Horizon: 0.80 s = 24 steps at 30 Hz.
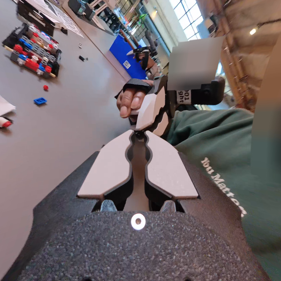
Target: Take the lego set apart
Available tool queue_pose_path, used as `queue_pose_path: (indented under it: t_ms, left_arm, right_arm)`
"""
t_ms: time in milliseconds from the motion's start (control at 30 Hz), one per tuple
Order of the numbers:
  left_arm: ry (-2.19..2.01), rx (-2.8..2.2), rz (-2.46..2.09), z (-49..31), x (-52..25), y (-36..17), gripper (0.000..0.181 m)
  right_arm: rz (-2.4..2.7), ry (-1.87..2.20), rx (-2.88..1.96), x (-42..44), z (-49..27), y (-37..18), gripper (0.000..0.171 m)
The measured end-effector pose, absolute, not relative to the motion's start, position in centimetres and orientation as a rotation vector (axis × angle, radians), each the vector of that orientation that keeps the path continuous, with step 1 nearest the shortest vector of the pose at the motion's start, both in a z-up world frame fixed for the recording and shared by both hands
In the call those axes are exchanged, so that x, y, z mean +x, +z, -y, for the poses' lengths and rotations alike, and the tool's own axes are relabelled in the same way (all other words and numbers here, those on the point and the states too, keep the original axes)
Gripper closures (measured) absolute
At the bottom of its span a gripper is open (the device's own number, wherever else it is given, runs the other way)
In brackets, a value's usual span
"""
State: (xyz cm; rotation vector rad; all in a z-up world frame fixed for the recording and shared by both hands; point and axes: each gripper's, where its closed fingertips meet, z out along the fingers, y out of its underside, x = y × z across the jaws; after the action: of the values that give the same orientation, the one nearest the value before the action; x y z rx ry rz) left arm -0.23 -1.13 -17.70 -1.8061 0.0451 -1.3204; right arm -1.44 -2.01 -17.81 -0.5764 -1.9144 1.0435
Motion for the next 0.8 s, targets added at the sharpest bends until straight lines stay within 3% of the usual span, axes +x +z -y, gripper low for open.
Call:
queue_pose_path:
  t_ms: [133, 233, 433, 633, 733, 800]
  left_arm:
    - [-1.409, -1.753, 0.000, 0.8, -0.2, -17.3, 0.172]
    - [-1.217, -1.780, -0.037, 0.3, -1.4, -17.0, 0.173]
    - [0.001, -1.984, 0.099, 0.9, -15.2, -17.7, 0.174]
    - [0.507, -2.185, 0.268, 4.5, -22.7, -19.9, 0.172]
    - [0.438, -2.333, 0.301, 4.8, -22.5, -22.8, 0.136]
    - [0.321, -2.310, 0.304, 4.0, -21.5, -23.1, 0.122]
  right_arm:
    - [1.878, 0.978, -0.515, -1.4, 1.8, -17.5, 0.162]
    - [1.868, 0.977, -0.567, -1.6, 1.0, -17.5, 0.157]
    - [2.028, 1.070, -0.721, -1.5, 0.6, -19.6, 0.152]
    - [2.272, 1.080, -0.768, -0.3, 2.4, -23.4, 0.149]
    - [2.303, 1.068, -0.765, 0.0, 2.6, -23.9, 0.149]
    - [2.311, 1.070, -0.767, 0.2, 2.6, -23.9, 0.149]
